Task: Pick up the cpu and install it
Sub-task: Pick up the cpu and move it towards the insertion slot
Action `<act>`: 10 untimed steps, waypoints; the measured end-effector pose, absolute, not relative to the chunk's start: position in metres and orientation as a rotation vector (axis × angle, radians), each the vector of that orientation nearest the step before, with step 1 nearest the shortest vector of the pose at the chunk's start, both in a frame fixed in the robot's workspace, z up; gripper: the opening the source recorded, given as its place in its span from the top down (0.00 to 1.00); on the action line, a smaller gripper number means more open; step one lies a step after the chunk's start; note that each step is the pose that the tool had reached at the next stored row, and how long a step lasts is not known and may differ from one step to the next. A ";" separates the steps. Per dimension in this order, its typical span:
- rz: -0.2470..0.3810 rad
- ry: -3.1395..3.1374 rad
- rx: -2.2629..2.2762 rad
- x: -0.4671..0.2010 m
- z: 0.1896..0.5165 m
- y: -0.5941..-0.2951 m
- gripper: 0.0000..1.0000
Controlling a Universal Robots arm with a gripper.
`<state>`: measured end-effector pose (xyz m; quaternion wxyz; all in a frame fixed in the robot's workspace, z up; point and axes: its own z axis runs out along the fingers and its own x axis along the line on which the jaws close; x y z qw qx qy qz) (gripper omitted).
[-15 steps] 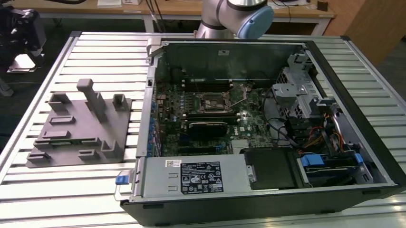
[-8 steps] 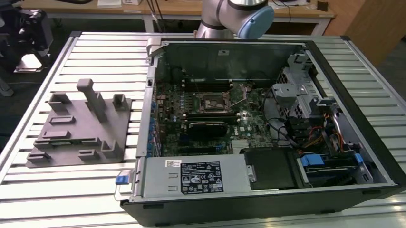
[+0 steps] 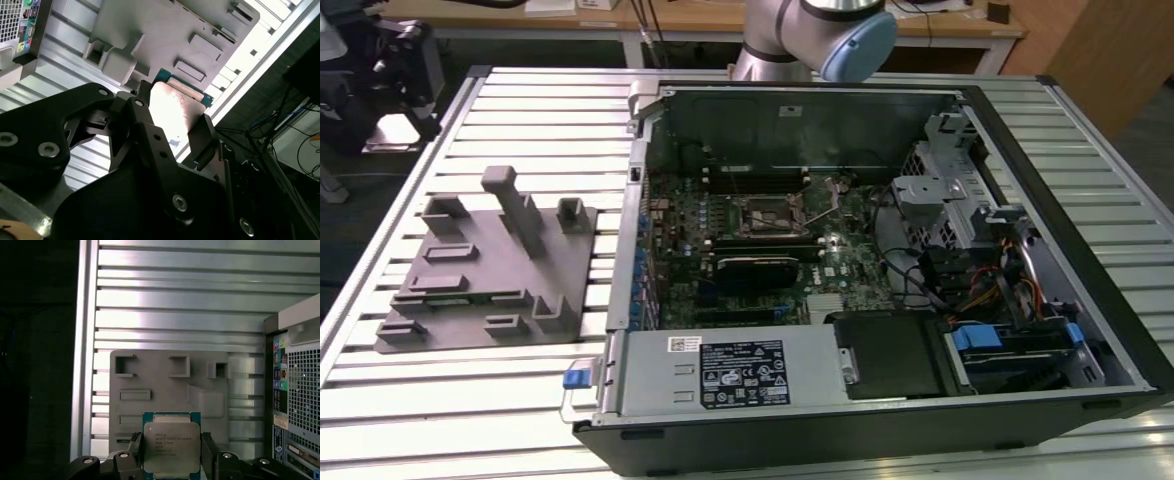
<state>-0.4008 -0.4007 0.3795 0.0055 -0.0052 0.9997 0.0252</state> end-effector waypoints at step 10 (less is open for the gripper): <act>0.079 3.130 -0.016 -0.389 0.379 -0.401 0.46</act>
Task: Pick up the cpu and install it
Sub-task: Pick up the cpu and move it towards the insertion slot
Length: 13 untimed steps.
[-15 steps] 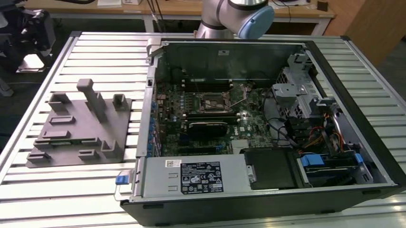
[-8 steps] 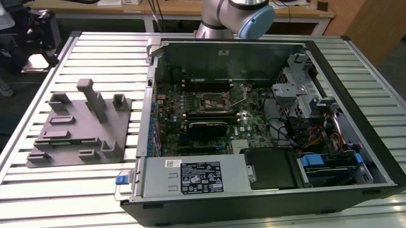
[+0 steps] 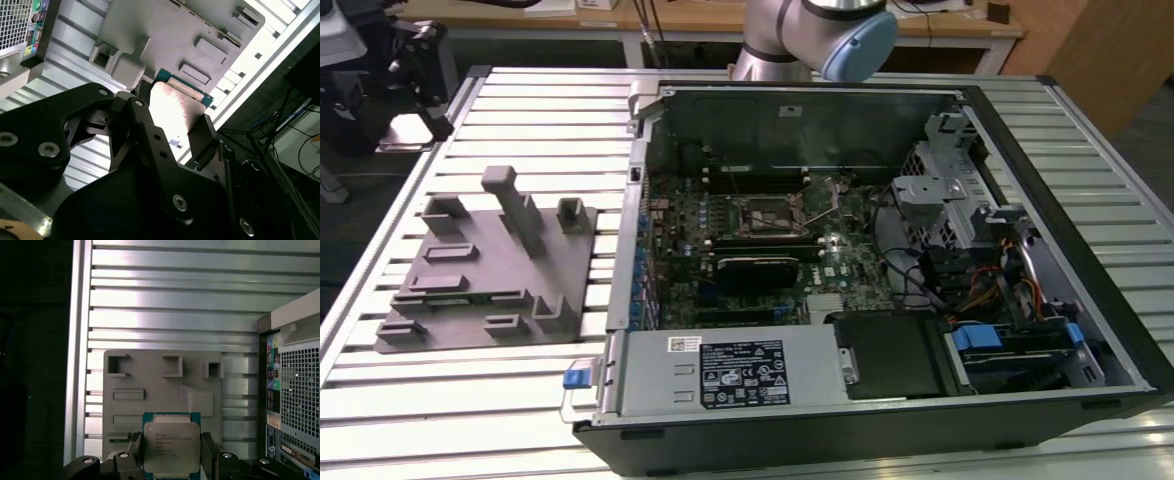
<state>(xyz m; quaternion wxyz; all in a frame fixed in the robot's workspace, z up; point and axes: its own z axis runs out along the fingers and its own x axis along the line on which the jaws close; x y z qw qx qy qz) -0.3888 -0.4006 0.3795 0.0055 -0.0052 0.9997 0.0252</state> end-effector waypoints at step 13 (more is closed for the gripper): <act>0.079 3.129 -0.016 -0.370 0.379 -0.401 0.46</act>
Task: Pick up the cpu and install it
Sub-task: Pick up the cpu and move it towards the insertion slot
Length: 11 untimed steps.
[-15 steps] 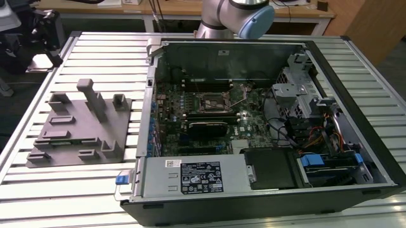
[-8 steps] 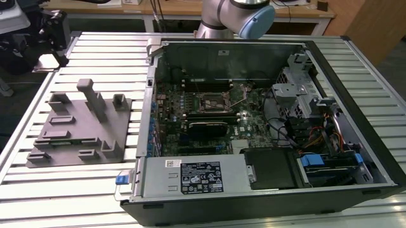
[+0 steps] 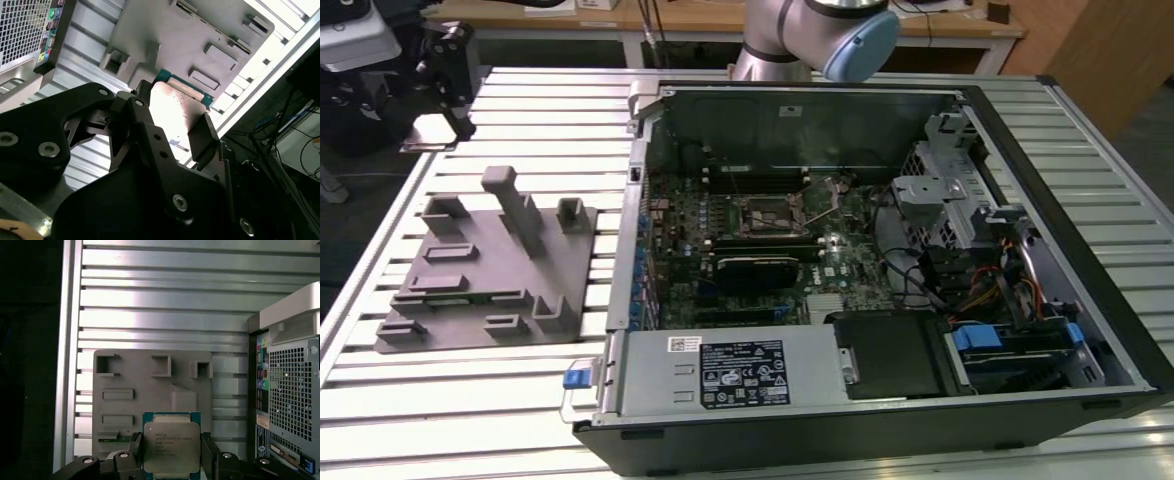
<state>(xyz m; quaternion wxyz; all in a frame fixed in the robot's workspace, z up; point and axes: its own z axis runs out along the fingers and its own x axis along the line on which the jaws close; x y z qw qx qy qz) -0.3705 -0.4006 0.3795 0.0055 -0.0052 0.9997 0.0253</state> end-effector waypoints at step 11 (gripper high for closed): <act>0.079 3.130 -0.016 -0.356 0.379 -0.401 0.46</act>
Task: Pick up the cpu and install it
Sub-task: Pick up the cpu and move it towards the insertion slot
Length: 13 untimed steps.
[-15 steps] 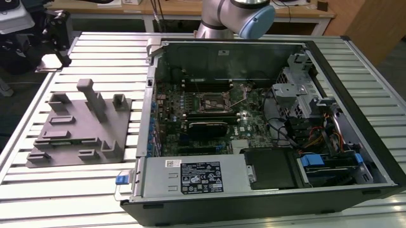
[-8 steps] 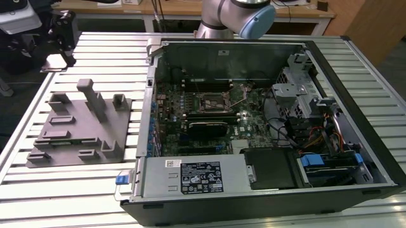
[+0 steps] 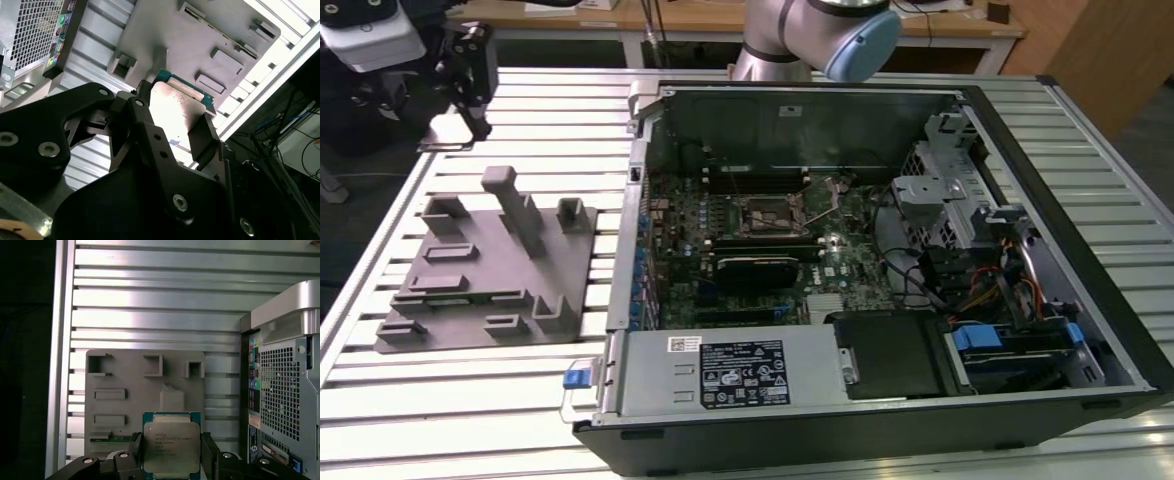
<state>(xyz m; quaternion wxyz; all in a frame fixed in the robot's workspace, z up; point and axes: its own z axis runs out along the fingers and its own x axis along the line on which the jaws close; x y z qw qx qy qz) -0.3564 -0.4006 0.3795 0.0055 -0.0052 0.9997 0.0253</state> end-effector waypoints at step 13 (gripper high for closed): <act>0.079 3.130 -0.016 -0.340 0.380 -0.401 0.46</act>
